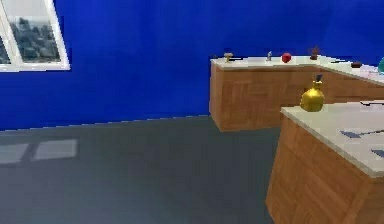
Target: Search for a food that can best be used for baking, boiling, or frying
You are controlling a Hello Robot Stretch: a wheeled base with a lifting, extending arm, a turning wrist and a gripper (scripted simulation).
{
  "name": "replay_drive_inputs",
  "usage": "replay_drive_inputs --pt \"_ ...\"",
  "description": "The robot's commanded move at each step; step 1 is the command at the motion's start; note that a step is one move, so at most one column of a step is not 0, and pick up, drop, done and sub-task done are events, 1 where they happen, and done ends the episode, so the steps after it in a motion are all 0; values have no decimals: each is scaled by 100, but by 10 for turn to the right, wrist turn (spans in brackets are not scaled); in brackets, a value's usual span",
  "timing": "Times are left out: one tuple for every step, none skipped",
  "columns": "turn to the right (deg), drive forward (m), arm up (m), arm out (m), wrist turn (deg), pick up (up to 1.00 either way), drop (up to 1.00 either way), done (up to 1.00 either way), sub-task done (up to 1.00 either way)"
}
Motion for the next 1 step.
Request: replay_drive_inputs --pt "0 100 0 0 0 0 0 0 0"
